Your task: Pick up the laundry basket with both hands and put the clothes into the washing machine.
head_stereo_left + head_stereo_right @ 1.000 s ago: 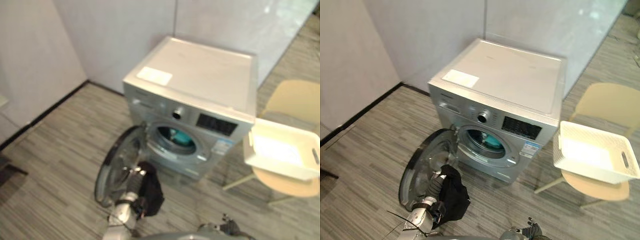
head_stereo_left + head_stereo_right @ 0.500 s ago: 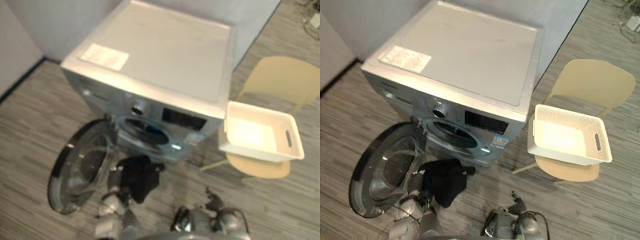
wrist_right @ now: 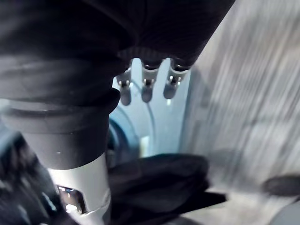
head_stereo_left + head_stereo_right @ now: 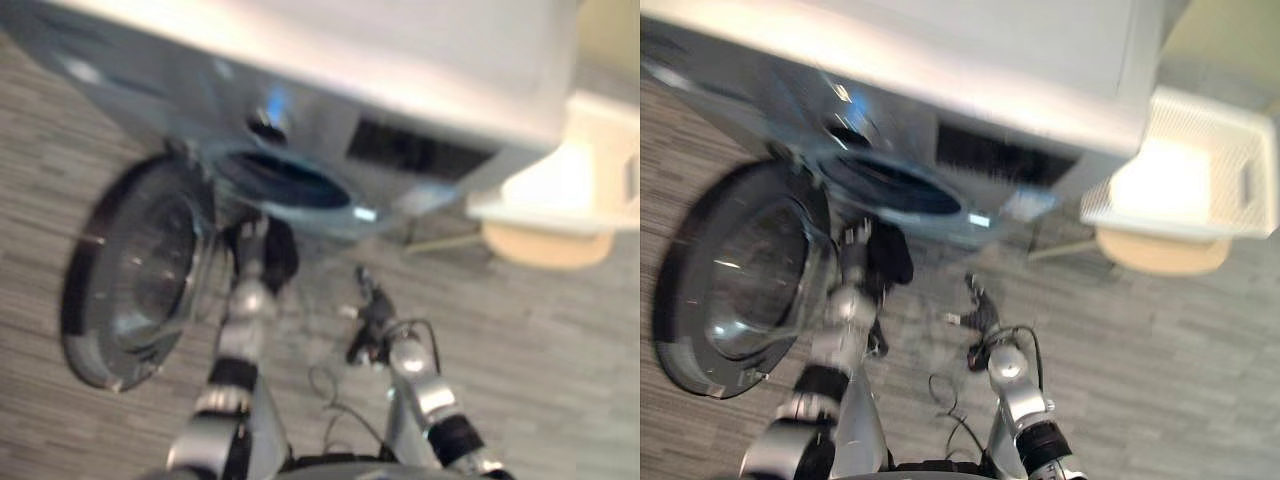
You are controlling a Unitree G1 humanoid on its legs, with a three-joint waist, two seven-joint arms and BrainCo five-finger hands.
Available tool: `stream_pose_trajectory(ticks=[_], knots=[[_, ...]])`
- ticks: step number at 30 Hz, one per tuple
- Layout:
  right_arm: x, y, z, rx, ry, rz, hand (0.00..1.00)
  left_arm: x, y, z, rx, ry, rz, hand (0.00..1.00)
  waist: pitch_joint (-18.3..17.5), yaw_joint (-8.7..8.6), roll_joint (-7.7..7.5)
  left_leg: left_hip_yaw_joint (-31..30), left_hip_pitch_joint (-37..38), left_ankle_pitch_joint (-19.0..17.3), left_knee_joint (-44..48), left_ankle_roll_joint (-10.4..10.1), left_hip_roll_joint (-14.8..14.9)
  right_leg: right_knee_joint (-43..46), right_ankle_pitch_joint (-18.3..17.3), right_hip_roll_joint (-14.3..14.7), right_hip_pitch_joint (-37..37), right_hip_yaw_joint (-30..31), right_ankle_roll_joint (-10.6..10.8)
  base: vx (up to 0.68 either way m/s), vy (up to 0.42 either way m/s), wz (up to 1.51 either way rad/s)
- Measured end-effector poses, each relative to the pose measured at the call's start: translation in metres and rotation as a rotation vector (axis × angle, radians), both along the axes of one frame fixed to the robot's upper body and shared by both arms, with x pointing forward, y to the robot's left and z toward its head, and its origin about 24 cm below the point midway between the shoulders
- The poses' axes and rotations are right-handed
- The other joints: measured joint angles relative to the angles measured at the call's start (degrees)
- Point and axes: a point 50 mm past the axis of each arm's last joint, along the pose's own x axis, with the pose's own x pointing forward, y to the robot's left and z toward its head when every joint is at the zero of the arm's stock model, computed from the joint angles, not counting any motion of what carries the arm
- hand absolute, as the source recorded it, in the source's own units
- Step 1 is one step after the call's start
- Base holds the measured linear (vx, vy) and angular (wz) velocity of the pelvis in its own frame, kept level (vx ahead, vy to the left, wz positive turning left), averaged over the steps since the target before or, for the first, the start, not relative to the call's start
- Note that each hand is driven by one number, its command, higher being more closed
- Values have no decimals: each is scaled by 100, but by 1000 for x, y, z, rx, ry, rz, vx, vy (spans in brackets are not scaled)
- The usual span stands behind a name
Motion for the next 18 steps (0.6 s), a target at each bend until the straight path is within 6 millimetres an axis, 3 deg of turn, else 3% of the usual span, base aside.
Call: stream_pose_trajectory(ticks=[1, 2, 4, 7, 12, 15, 18], knots=[[2, 6, 14, 134, -29, 13, 0, 8, 2, 43, -23, -114, 4, 100, 227, -126, -40, -90, -644, -31, 384, 64, 37, 425, 0, -125, -666, 118, -112, -243, 106, -55], [1, 8, 13, 184, -15, 31, 0, 10, 0, 58, -45, -150, -2, 100, 245, -168, -67, -96, -886, -35, 519, 111, 43, 604, -19, -186, -950, 180, -166, -133, 13, -8], [-7, 5, 1, 290, 52, 31, 0, 11, -4, 61, -83, -155, -20, 100, 251, -205, -72, -107, -1116, -14, 793, 281, 106, 933, -40, -254, -1272, 317, -287, -30, -12, -5], [-17, -2, 2, 409, 35, 41, 0, 11, -5, 67, -128, -176, -22, 100, 246, -264, -69, -207, -1127, -15, 815, 285, 105, 989, -47, -248, -1276, 323, -300, 36, 1, -3], [-22, -17, 11, 610, -35, 42, 0, 4, -12, 115, -140, -350, -56, 100, 213, -277, -45, -190, -1690, 44, 726, 236, 109, 931, 6, -240, -1828, 280, -414, -3, 12, -1], [-23, -18, 11, 709, -33, 67, 0, 2, -5, 139, -109, -413, -38, 100, 213, -291, -45, -201, -1891, 151, 752, 329, 126, 975, 34, -232, -2050, 285, -461, 12, 42, -7], [-25, -19, 13, 759, -49, 93, 0, 1, 9, 176, -66, -480, 12, 100, 213, -277, -46, -220, -2023, 152, 789, 329, 208, 991, 45, -168, -2177, 283, -482, 12, 30, -11]])
